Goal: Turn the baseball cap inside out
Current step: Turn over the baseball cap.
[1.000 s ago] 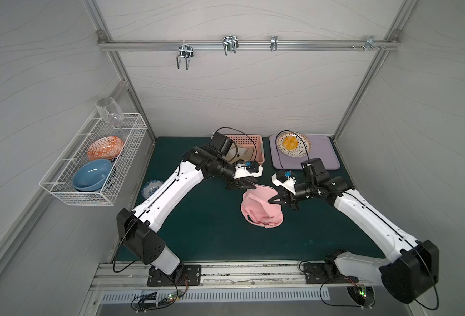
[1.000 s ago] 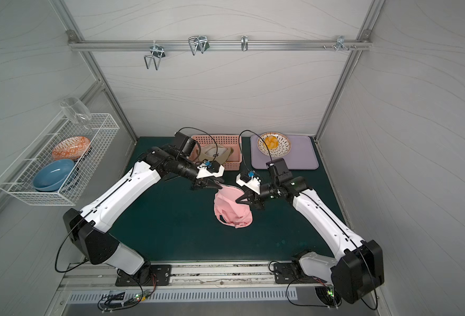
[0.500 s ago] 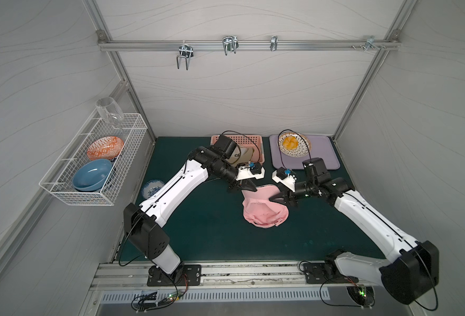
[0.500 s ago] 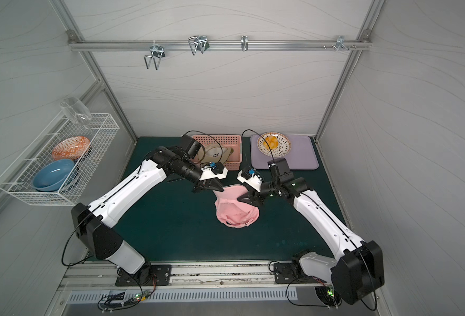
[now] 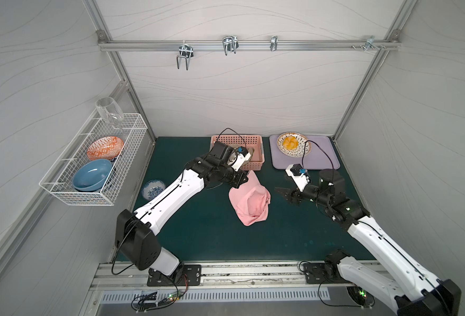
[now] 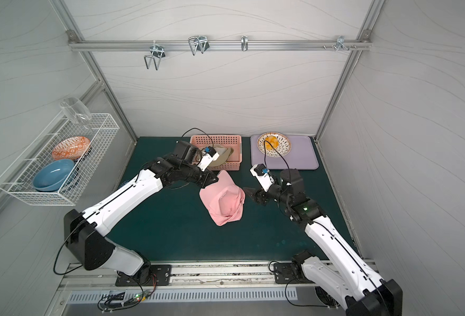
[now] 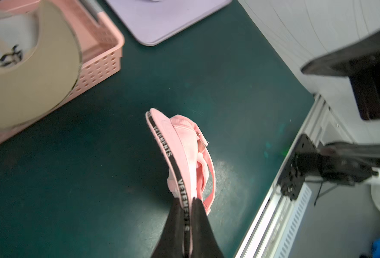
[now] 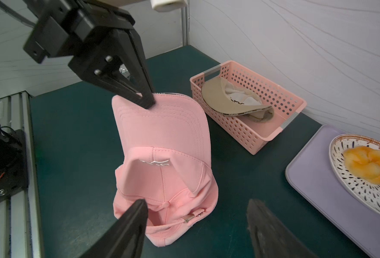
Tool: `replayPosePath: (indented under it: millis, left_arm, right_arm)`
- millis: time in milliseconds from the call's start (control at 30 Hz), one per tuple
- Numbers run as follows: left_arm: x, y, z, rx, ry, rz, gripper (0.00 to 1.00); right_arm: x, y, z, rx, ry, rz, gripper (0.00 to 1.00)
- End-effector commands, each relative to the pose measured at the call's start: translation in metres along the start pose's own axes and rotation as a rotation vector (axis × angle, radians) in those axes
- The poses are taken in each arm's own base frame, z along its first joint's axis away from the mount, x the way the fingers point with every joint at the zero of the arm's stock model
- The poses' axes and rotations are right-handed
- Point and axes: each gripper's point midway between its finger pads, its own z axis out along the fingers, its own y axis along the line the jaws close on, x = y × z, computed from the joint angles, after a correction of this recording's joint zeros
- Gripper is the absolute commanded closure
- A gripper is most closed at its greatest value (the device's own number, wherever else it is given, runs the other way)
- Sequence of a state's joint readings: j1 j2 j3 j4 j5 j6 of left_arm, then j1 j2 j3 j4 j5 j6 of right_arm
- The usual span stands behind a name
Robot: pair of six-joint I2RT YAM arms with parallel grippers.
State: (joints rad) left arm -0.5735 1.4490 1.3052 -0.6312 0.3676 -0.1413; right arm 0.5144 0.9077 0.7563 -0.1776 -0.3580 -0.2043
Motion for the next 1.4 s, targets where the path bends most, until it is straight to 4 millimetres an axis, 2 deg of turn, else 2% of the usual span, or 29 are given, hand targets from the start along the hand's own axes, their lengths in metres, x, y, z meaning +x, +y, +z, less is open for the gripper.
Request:
replayPosePath:
  millis: [0, 133, 400, 567, 733, 933, 1100, 1367]
  left_arm:
    - [-0.030, 0.006, -0.022, -0.022, -0.256, -0.240, 1.00]
    - [-0.018, 0.017, -0.024, -0.031, -0.347, -0.310, 1.00]
    - [0.005, 0.027, -0.009, -0.011, -0.385, -0.359, 1.00]
    - [0.016, 0.030, -0.002, -0.008, -0.371, -0.348, 1.00]
    - [0.029, 0.037, 0.006, -0.023, -0.353, -0.361, 1.00]
    - [0.036, 0.043, 0.004, -0.053, -0.365, -0.348, 1.00]
    - [0.042, 0.044, 0.014, -0.036, -0.344, -0.349, 1.00]
    - [0.049, 0.045, 0.022, -0.027, -0.320, -0.342, 1.00]
  right_arm:
    - [0.019, 0.015, 0.019, -0.047, 0.056, 0.099, 0.28]
    - [0.036, 0.021, 0.046, -0.056, 0.156, 0.243, 0.32]
    - [0.082, 0.034, 0.095, -0.091, 0.378, 0.445, 0.40]
    - [0.114, 0.024, 0.116, 0.004, 0.490, 0.496, 0.43]
    - [0.139, 0.023, 0.127, 0.022, 0.592, 0.530, 0.45]
    - [0.167, 0.012, 0.121, 0.124, 0.690, 0.534, 0.41]
    - [0.178, 0.012, 0.127, 0.135, 0.722, 0.531, 0.41]
    - [0.180, -0.005, 0.133, 0.263, 0.696, 0.498, 0.40]
